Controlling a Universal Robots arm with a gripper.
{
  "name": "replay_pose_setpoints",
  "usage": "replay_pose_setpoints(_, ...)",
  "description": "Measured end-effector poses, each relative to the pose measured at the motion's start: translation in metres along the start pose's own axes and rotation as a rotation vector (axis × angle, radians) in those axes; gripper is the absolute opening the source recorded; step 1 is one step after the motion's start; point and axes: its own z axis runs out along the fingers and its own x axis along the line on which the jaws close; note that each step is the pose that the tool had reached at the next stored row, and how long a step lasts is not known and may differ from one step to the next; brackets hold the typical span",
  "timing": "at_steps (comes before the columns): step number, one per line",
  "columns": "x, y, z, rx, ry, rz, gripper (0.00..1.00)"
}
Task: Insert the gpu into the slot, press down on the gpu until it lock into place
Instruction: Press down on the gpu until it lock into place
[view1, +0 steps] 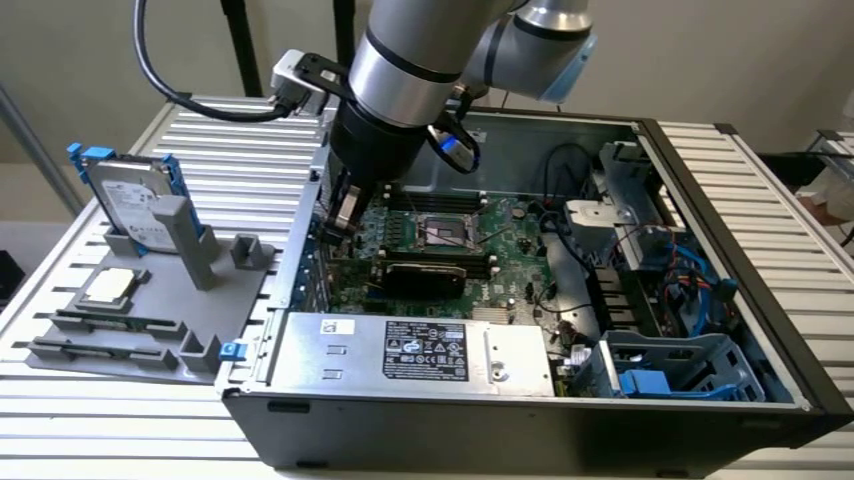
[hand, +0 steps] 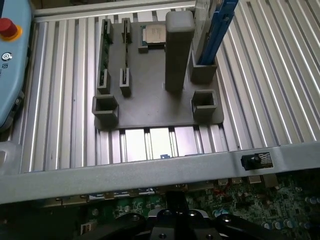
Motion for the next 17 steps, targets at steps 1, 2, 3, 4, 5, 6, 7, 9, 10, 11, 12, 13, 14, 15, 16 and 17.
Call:
replay_pose_setpoints(1,0.000,-0.0012,-0.0007,0.0000,-0.0001,0.000,0.11)
replay_pose_setpoints(2,0.000,-0.0027,-0.0014,-0.0001,-0.0001,0.000,0.11)
replay_pose_setpoints(3,-0.001,-0.0046,-0.0022,-0.0001,-0.0001,0.000,0.11)
replay_pose_setpoints(4,-0.001,-0.0069,-0.0033,-0.0001,0.0000,0.000,0.11)
replay_pose_setpoints(5,-0.001,-0.0093,-0.0042,-0.0001,-0.0001,0.000,0.11)
replay_pose_setpoints(6,-0.002,-0.0117,-0.0051,0.0000,-0.0001,0.000,0.11)
replay_pose_setpoints(7,-0.002,-0.0141,-0.0060,0.0000,0.0000,0.000,0.11)
replay_pose_setpoints(9,-0.003,-0.0185,-0.0077,0.0004,0.0000,0.000,0.11)
replay_pose_setpoints(10,-0.003,-0.0205,-0.0085,0.0009,0.0001,0.000,0.11)
replay_pose_setpoints(11,-0.003,-0.0224,-0.0091,0.0021,-0.0002,0.000,0.11)
replay_pose_setpoints(12,-0.004,-0.0243,-0.0099,0.0040,-0.0005,0.000,0.11)
replay_pose_setpoints(13,-0.004,-0.0262,-0.0105,0.0067,-0.0009,0.000,0.11)
replay_pose_setpoints(14,-0.004,-0.0281,-0.0112,0.0104,-0.0016,0.000,0.11)
replay_pose_setpoints(15,-0.004,-0.0299,-0.0118,0.0152,-0.0025,-0.001,0.11)
replay_pose_setpoints(16,-0.005,-0.0313,-0.0124,0.0219,-0.0035,-0.001,0.11)
replay_pose_setpoints(17,-0.005,-0.0323,-0.0127,0.0310,-0.0050,-0.001,0.11)
